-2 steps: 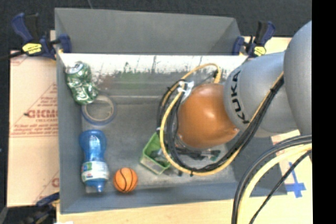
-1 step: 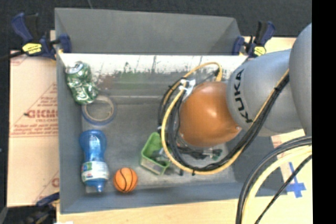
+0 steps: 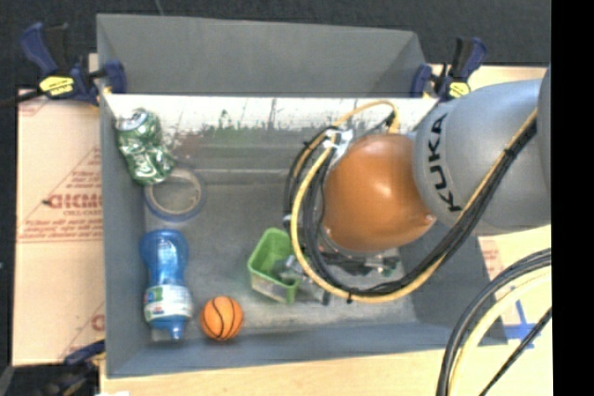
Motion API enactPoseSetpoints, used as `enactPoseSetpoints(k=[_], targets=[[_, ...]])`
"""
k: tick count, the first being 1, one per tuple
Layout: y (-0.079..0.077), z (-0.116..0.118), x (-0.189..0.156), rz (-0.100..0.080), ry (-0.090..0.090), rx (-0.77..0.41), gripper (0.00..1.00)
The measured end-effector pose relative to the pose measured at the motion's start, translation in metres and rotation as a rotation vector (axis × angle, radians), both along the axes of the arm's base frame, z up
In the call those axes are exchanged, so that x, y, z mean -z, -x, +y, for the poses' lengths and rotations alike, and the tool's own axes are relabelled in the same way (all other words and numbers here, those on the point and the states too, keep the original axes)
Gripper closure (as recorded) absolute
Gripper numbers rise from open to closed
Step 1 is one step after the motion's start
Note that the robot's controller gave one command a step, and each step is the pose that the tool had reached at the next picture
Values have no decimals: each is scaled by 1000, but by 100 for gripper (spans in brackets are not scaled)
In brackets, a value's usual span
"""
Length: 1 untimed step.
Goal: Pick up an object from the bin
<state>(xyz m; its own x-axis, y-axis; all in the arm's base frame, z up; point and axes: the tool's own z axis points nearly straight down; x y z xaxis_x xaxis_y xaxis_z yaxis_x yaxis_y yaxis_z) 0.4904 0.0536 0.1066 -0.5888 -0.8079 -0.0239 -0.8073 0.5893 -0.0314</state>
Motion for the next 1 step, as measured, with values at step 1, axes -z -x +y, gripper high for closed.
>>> enactPoseSetpoints(k=[1], targets=[[1,0,-31,6,0,1,100]])
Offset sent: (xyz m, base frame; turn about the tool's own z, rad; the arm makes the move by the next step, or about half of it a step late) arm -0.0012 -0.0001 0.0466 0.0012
